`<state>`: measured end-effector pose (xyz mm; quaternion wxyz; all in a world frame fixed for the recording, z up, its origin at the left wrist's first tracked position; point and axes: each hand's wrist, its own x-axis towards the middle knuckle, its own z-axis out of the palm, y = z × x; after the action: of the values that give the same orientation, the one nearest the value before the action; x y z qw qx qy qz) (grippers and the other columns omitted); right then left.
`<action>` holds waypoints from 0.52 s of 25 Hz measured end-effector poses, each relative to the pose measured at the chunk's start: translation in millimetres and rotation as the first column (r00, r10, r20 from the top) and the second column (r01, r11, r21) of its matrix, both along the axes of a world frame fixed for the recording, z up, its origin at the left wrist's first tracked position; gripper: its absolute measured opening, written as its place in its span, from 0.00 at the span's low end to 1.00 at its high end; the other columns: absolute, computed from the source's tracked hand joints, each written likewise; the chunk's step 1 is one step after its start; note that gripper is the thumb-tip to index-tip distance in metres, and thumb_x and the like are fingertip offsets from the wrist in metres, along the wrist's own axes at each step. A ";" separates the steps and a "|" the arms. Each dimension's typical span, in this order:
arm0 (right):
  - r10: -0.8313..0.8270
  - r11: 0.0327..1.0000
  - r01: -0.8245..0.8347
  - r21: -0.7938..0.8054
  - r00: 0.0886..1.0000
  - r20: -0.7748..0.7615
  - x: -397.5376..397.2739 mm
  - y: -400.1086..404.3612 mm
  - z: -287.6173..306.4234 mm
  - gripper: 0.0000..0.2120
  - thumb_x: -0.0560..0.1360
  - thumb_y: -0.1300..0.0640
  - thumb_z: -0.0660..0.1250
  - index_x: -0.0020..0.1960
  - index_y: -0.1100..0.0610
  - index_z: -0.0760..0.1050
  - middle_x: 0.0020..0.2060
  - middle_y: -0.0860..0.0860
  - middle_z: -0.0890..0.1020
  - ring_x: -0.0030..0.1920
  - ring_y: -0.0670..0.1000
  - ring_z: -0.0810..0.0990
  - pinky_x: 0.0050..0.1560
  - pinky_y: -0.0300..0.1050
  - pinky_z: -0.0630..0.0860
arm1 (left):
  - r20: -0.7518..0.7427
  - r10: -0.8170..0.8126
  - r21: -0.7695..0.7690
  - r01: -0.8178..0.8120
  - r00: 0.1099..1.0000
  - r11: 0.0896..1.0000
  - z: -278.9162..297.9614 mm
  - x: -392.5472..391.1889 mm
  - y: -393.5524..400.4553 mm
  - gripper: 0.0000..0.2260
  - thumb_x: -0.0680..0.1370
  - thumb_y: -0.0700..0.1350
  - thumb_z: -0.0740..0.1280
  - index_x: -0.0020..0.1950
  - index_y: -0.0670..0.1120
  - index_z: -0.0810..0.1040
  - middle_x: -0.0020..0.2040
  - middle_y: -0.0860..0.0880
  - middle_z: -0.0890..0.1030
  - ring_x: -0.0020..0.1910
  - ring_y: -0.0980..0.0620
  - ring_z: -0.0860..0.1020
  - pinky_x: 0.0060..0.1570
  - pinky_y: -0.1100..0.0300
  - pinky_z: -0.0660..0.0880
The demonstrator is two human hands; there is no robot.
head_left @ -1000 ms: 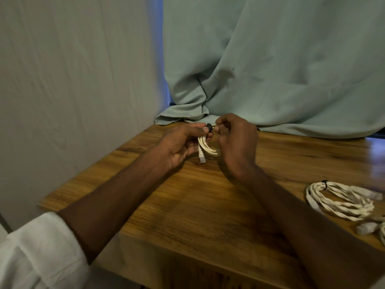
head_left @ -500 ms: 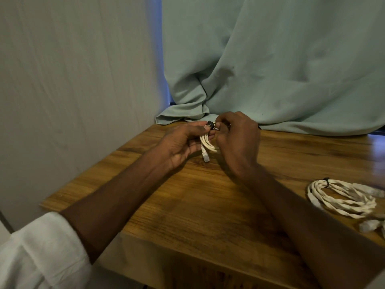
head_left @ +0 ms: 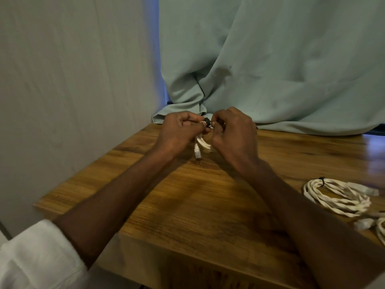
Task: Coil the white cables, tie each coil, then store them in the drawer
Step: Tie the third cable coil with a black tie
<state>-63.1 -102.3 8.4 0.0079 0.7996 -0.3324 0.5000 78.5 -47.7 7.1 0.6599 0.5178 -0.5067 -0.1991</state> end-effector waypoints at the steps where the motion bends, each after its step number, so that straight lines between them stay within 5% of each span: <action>1: 0.024 1.000 -0.024 0.004 1.000 -0.011 0.3 -0.5 -0.6 0.06 0.78 0.57 0.68 0.51 0.55 0.83 0.43 0.50 0.80 0.41 0.48 0.77 0.40 0.40 0.67 | 0.007 0.011 -0.022 -0.011 1.000 1.000 0.1 -0.1 0.1 0.09 0.79 0.33 0.72 0.58 0.31 0.82 0.43 0.40 0.87 0.40 0.54 0.87 0.42 0.64 0.81; 13: 0.035 0.999 -0.037 -0.025 0.996 -0.079 -3.6 -4.0 2.3 0.04 0.80 0.57 0.68 0.50 0.55 0.81 0.43 0.49 0.78 0.41 0.48 0.76 0.42 0.45 0.74 | 0.019 -0.033 -0.046 0.034 0.999 0.998 -2.1 -1.0 2.4 0.08 0.80 0.33 0.71 0.57 0.31 0.82 0.42 0.43 0.87 0.39 0.54 0.87 0.39 0.64 0.81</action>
<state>-66.7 -106.3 10.7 0.0227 0.8242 -0.3108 0.4728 77.5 -45.3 5.0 0.6637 0.4956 -0.5257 -0.1937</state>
